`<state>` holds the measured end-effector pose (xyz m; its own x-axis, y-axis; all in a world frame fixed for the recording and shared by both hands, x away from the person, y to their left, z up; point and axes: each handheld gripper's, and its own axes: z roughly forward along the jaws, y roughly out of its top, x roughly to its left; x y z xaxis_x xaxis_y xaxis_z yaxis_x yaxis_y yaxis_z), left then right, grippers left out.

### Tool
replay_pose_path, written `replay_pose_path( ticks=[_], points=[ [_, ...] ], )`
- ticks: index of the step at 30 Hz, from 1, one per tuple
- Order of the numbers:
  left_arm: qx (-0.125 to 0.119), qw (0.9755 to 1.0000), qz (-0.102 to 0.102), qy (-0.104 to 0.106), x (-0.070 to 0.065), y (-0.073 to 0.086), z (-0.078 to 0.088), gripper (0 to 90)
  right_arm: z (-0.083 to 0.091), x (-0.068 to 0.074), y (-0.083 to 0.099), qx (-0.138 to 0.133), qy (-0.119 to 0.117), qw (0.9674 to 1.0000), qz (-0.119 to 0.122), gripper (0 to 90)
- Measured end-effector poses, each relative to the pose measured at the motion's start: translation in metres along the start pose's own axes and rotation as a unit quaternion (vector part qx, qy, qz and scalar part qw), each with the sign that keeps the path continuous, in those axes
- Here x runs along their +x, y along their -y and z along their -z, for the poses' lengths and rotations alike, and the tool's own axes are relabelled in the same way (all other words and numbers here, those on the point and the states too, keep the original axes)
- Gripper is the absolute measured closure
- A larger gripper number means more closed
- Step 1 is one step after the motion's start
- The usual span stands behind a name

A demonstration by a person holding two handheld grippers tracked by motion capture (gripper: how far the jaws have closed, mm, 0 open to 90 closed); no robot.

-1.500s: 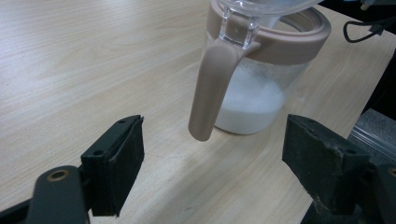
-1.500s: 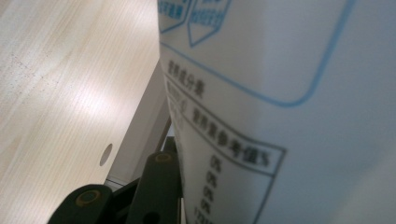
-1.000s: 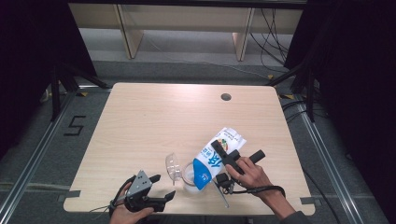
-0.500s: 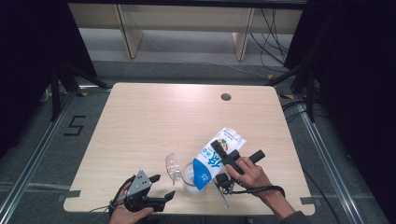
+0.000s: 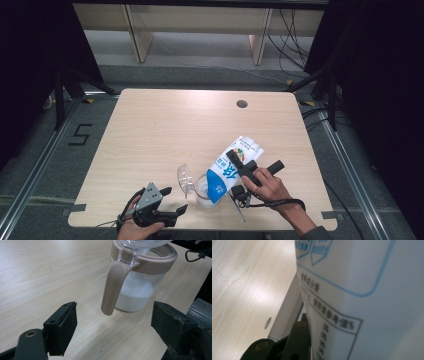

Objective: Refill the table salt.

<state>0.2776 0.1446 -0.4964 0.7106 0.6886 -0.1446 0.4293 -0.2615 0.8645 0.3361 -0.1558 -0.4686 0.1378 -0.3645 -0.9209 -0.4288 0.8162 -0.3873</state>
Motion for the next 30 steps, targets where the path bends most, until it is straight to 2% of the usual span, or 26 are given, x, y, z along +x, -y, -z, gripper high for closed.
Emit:
replay_pose_path(
  ticks=[5,10,13,19,27,28,30],
  points=[
    [0.0,1.0,0.003,-0.002,-0.0003,0.0001,0.0002,20.5,0.0003,0.0011,0.0003,0.003,-0.002,1.0,-0.007,73.8],
    [0.0,1.0,0.005,-0.002,-0.0005,0.0002,0.0002,20.5,-0.0001,0.0001,-0.0001,0.0,-0.001,1.0,0.002,73.9],
    [0.0,1.0,0.004,-0.002,-0.0004,0.0001,0.0002,20.5,0.0001,0.0012,0.0002,0.003,-0.003,1.0,-0.006,73.9],
    [-0.003,1.0,0.007,0.001,-0.0002,0.0004,-0.0005,20.5,0.0004,-0.0002,0.0002,0.002,0.001,1.0,-0.001,74.1],
    [-0.003,1.0,0.003,0.001,0.0002,0.0001,-0.0001,20.5,0.0003,-0.0002,0.0003,0.002,0.0,1.0,0.0,74.3],
    [-0.003,1.0,-0.001,0.001,0.0005,0.0,0.0001,20.5,0.0003,0.001,0.0003,0.003,-0.002,1.0,-0.006,74.3],
    [-0.004,1.0,0.0,0.001,0.0003,0.0,0.0,20.5,0.0003,-0.0003,0.0001,0.001,0.0,1.0,0.001,74.3]
  ],
)
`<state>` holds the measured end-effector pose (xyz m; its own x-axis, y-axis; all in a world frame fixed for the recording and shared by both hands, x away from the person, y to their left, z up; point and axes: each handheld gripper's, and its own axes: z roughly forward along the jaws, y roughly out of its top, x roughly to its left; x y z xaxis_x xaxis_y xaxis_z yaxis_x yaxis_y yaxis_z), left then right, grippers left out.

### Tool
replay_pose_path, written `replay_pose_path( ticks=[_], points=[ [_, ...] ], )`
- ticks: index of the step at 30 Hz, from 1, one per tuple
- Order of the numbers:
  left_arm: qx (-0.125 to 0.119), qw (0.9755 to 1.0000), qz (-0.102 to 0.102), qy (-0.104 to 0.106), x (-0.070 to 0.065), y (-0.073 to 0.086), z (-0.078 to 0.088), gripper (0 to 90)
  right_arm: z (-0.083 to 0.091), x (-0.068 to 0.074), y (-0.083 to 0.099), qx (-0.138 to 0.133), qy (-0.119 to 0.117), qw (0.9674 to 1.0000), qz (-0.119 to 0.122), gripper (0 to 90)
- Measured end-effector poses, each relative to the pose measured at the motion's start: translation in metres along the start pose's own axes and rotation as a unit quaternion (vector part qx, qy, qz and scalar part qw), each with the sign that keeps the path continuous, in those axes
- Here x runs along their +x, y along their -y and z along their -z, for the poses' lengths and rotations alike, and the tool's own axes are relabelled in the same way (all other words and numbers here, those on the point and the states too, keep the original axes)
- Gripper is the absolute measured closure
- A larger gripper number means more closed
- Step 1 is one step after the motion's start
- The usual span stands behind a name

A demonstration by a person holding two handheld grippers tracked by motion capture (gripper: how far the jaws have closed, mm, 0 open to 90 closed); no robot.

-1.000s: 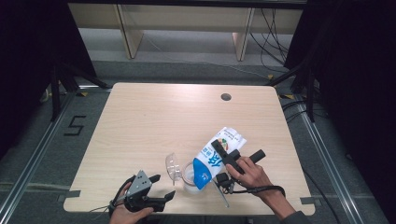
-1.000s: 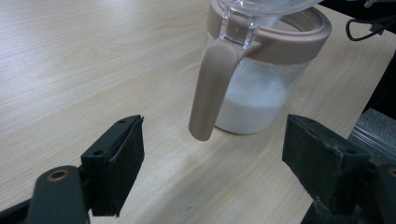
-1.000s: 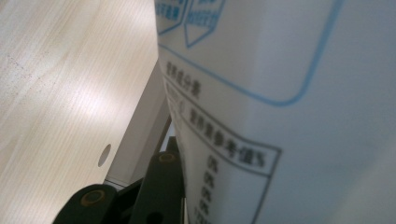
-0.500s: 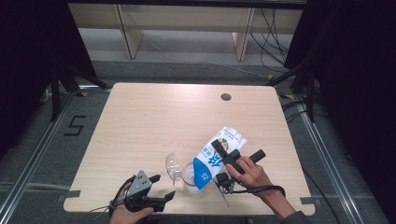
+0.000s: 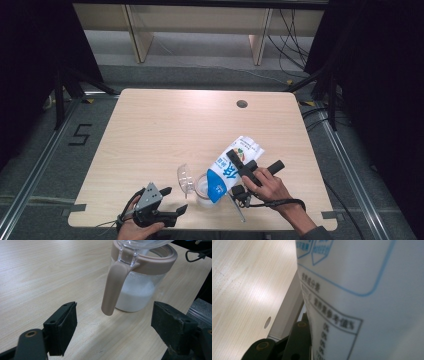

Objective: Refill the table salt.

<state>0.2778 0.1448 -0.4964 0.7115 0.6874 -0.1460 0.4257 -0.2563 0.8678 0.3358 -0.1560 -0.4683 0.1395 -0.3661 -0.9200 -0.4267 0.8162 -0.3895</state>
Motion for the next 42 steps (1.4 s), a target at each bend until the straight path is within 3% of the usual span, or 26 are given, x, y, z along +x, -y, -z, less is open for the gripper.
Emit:
replay_pose_path(
  ticks=[27,30,31,42],
  points=[
    [-0.003,1.0,0.002,0.0,-0.0005,0.0,-0.0003,20.5,-0.0004,-0.0028,0.0006,-0.003,0.003,0.9999,0.01,75.0],
    [-0.002,1.0,0.002,0.0,-0.0005,0.0,-0.0003,20.5,-0.0001,-0.0026,0.0007,-0.003,0.006,1.0,0.006,75.0],
    [-0.002,1.0,0.001,0.0,-0.0004,0.0,-0.0003,20.5,0.0002,-0.0008,0.001,0.001,0.004,1.0,-0.006,75.1],
    [-0.001,1.0,0.003,-0.001,-0.0004,0.0001,-0.0003,20.5,0.0001,-0.0016,0.0012,0.0,0.005,1.0,-0.004,75.1]
  ],
)
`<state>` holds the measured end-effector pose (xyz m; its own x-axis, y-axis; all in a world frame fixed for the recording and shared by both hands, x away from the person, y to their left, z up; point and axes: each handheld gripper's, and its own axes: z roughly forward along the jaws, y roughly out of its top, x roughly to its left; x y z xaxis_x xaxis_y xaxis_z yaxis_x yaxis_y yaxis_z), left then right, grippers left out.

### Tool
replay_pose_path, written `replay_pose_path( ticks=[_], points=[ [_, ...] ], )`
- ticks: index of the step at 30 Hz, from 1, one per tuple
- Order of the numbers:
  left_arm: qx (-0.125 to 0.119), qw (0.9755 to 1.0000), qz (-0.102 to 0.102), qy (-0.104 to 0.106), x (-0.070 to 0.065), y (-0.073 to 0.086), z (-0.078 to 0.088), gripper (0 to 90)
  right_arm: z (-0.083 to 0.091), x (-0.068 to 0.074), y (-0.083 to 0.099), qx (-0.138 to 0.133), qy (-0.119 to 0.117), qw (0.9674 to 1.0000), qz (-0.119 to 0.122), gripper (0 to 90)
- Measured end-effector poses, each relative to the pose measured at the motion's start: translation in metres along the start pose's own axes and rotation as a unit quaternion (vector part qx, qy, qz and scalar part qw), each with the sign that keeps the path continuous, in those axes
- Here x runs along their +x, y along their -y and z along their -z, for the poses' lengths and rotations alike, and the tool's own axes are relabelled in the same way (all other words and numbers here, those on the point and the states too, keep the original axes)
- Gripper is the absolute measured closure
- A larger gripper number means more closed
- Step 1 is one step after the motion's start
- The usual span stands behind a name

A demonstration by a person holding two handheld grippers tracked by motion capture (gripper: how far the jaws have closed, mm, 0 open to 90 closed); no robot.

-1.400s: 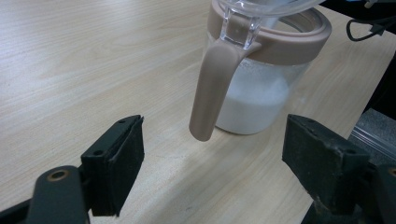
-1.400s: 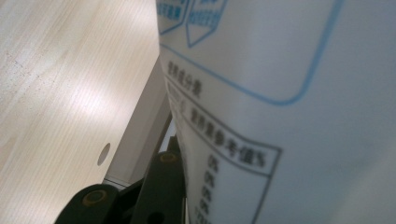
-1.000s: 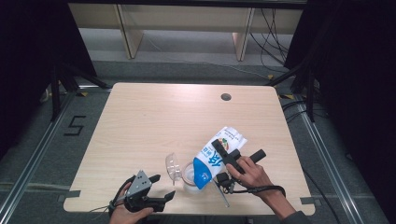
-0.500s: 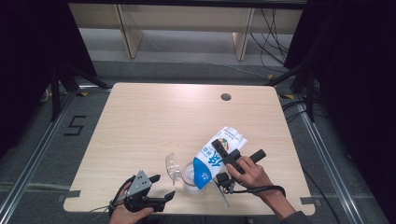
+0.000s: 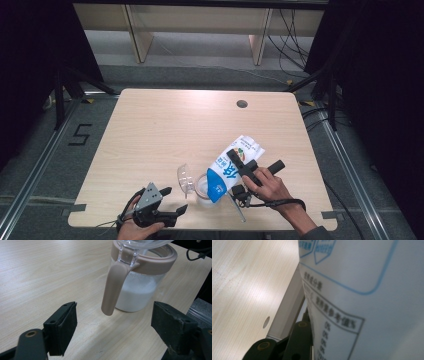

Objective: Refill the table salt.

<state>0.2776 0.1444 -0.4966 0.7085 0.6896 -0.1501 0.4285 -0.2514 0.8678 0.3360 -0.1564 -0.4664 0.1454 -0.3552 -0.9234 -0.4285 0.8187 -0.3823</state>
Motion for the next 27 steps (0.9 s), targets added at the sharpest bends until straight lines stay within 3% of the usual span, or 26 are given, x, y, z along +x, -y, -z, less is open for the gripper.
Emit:
replay_pose_path(
  ticks=[9,10,12,20,22,23,27],
  points=[
    [0.001,1.0,0.003,0.001,-0.0002,0.0002,-0.0002,20.5,-0.0001,-0.0016,0.0006,0.001,0.0,1.0,0.005,75.3],
    [0.002,1.0,-0.001,0.001,0.0001,0.0001,0.0,20.5,0.0003,0.0002,0.001,0.005,-0.002,1.0,-0.008,75.3],
    [0.002,1.0,0.003,0.001,-0.0001,0.0002,-0.0002,20.5,0.0,-0.0022,0.0012,0.001,-0.001,1.0,0.005,75.3],
    [0.003,1.0,0.002,0.0,-0.0002,0.0003,-0.0001,20.5,0.0004,-0.0015,0.0021,0.005,-0.002,1.0,-0.006,75.3],
    [0.004,1.0,-0.005,0.001,0.0006,0.0,0.0002,20.5,0.0003,-0.0028,0.0022,0.003,0.0,1.0,0.001,75.3],
    [0.004,1.0,0.001,0.0,0.0001,0.0002,0.0,20.5,0.0006,-0.0015,0.0018,0.007,0.002,0.9999,-0.012,75.3],
    [0.004,1.0,-0.003,0.001,0.0005,0.0001,0.0001,20.5,0.0008,-0.0011,0.0019,0.009,0.001,0.9998,-0.019,75.4]
  ],
)
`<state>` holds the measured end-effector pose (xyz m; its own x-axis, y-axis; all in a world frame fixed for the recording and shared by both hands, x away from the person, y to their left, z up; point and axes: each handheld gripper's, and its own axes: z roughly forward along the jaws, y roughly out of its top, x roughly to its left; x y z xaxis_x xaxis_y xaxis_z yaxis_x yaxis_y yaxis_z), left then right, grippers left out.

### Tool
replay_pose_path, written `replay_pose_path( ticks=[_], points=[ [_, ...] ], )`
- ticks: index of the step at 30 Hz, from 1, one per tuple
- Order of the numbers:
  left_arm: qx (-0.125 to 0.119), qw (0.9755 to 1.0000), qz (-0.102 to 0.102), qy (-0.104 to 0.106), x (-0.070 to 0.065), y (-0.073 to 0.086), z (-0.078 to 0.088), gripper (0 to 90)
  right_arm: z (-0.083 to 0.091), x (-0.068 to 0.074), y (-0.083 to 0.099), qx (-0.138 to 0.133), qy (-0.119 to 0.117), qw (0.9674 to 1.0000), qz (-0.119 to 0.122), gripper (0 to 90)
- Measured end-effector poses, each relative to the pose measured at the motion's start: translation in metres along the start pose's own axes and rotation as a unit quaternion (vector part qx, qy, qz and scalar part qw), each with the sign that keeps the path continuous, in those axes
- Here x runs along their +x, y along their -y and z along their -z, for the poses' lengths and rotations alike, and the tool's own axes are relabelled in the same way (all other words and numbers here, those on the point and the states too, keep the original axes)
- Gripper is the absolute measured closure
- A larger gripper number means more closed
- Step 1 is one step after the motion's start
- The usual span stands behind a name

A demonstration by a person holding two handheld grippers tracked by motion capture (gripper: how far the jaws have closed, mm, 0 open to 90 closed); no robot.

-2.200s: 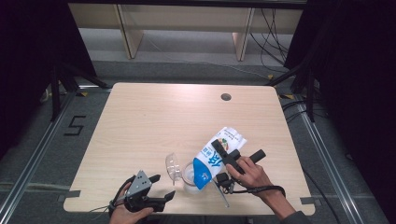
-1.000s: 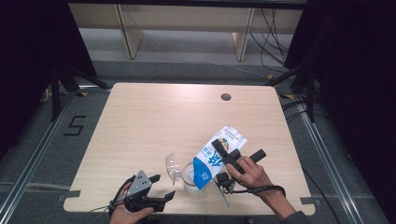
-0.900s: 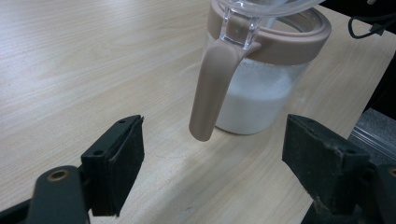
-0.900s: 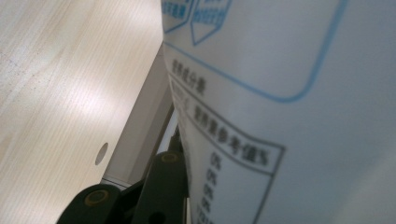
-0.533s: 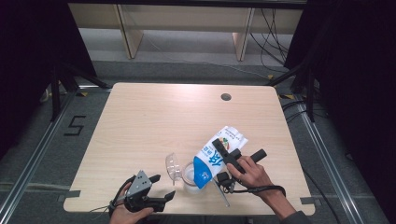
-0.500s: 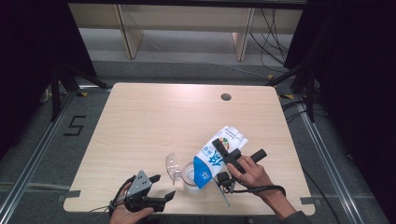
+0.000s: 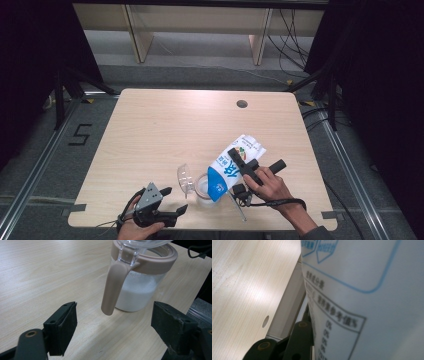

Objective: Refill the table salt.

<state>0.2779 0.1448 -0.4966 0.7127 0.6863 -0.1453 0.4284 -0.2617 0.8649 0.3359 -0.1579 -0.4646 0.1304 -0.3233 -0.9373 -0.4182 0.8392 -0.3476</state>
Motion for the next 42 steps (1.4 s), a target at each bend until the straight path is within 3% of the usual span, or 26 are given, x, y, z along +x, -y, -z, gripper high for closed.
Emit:
replay_pose_path(
  ticks=[6,8,10,20,23,25,31,32,33,35,36,37,38,39,40,42],
  points=[
    [0.001,1.0,0.0,-0.001,-0.0001,-0.0001,0.0002,20.5,0.0002,-0.0019,0.0005,-0.003,0.002,0.9999,0.01,75.5],
    [0.001,1.0,-0.002,0.0,0.0001,-0.0001,0.0,20.5,0.0001,-0.0002,0.0008,-0.001,0.004,1.0,-0.001,75.5],
    [0.0,1.0,0.006,-0.002,-0.0006,0.0002,0.0,20.5,-0.0001,-0.0016,0.0008,-0.003,0.006,1.0,0.005,75.7],
    [0.001,1.0,0.004,-0.004,-0.0008,0.0,0.0004,20.5,0.0,-0.0001,-0.0006,-0.005,0.003,1.0,0.004,76.3],
    [-0.002,1.0,-0.001,0.0,0.0001,-0.0001,0.0003,20.5,0.0001,0.0019,-0.0011,-0.007,-0.004,0.9999,-0.015,76.5],
    [-0.003,1.0,0.002,-0.001,-0.0001,0.0,0.0003,20.5,-0.0005,-0.0004,-0.0013,-0.015,-0.006,0.9998,-0.007,76.6],
    [-0.004,1.0,0.002,-0.001,-0.0004,-0.0002,0.0002,20.5,0.0002,0.0031,0.0002,-0.016,-0.016,0.9984,-0.051,77.0],
    [-0.004,1.0,0.002,-0.001,-0.0004,-0.0001,0.0002,20.6,-0.0004,0.0032,0.0005,-0.02,-0.017,0.9983,-0.053,77.0],
    [-0.006,1.0,0.003,-0.001,-0.0006,-0.0001,0.0,20.5,-0.0013,0.0006,0.0008,-0.028,-0.017,0.9987,-0.04,77.1],
    [-0.006,1.0,0.008,-0.001,-0.0009,0.0001,-0.0001,20.5,0.0001,0.0054,0.0023,-0.021,-0.027,0.9972,-0.067,77.3],
    [-0.004,1.0,0.007,-0.002,-0.0007,0.0,0.0001,20.5,-0.0008,0.0047,0.0024,-0.026,-0.023,0.997,-0.069,77.4],
    [-0.003,1.0,0.001,-0.001,-0.0001,-0.0001,0.0004,20.6,0.0005,0.0043,0.0027,-0.015,-0.036,0.9965,-0.075,77.4],
    [-0.003,1.0,0.001,-0.001,-0.0002,-0.0001,0.0003,20.5,-0.0008,0.0016,0.0034,-0.024,-0.029,0.9972,-0.065,77.5],
    [-0.003,1.0,0.0,-0.001,-0.0002,-0.0002,0.0004,20.5,-0.0005,0.0046,0.0042,-0.02,-0.037,0.9954,-0.086,77.5],
    [-0.005,1.0,0.003,-0.001,-0.0006,-0.0002,0.0,20.5,-0.0014,0.0033,0.0057,-0.028,-0.038,0.9964,-0.07,77.5],
    [-0.005,1.0,0.002,0.0,-0.0006,-0.0002,0.0,20.5,-0.0025,0.001,0.006,-0.033,-0.038,0.9969,-0.061,77.6]
  ],
)
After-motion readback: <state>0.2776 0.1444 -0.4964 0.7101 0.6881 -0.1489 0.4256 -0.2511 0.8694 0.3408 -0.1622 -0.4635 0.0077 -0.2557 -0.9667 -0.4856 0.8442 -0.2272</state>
